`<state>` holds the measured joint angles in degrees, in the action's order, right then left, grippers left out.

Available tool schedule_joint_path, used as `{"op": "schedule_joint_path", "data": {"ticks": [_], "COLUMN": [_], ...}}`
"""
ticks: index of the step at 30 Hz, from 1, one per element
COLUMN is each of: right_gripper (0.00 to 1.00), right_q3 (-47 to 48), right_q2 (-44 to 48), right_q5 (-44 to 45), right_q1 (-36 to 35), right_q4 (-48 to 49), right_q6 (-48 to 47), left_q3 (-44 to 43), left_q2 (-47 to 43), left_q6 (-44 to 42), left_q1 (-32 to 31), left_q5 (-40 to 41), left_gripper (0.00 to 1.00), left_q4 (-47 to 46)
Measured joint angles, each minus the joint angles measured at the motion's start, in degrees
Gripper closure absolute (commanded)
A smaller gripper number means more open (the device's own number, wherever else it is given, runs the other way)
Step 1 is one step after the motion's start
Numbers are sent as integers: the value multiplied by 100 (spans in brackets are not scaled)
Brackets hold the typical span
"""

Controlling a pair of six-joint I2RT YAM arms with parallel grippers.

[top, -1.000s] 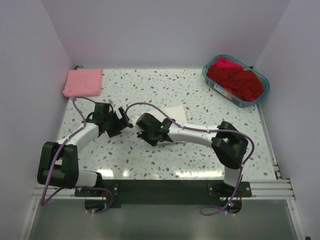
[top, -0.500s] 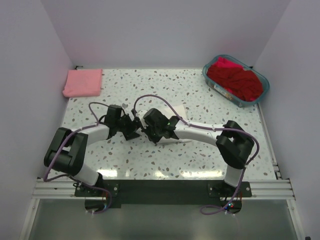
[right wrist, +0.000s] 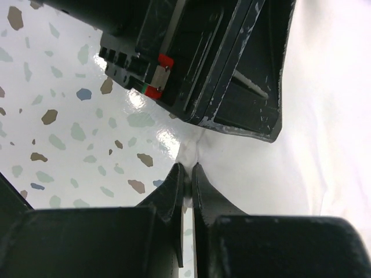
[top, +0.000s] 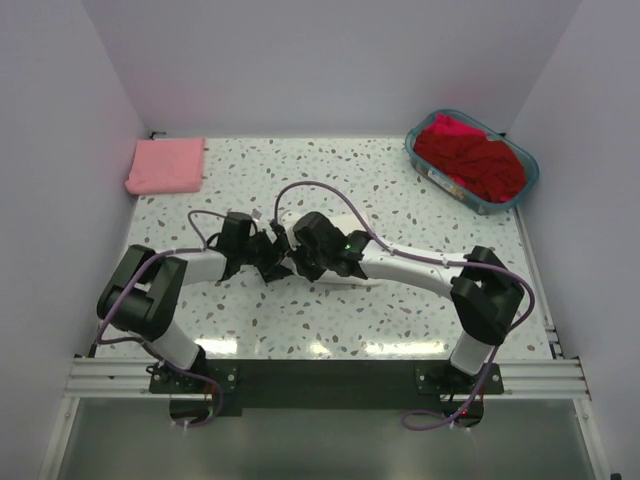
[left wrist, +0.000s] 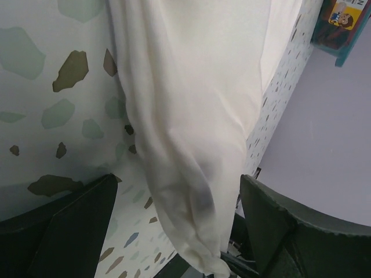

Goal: Fold and stack the t-shirts
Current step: Neatly place the folded tshirt to the corner

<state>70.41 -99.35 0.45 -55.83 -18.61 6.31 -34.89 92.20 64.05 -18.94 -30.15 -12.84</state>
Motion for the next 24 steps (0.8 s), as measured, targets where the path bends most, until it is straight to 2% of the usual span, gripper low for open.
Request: {"op": "schedule_joint_path", "data": {"ticks": [6, 9, 13, 18, 21, 22, 24], "right_gripper": [100, 100, 100, 100, 100, 100, 95], "right_q3": [-92, -179, -273, -358, -374, -380, -387], "right_q2": [85, 85, 85, 85, 85, 85, 85], "right_q5": [7, 4, 0, -9, -52, -68, -114], "right_q1": [2, 2, 2, 2, 2, 2, 17], "right_q4": [107, 160, 212, 295, 313, 323, 323], "right_q6": [83, 133, 166, 186, 186, 186, 186], "left_q3": [0, -15, -22, -63, -120, -129, -155], "left_q2": [157, 232, 321, 452, 546, 566, 590], "left_q6": [146, 153, 168, 133, 133, 129, 94], "left_q1": [-157, -264, -308, -326, -332, -332, -339], "left_q5": [44, 101, 232, 450, 509, 520, 540], "left_gripper": [21, 30, 50, 66, 79, 87, 94], "left_q4": [-164, -223, -249, -249, -247, -243, -195]}}
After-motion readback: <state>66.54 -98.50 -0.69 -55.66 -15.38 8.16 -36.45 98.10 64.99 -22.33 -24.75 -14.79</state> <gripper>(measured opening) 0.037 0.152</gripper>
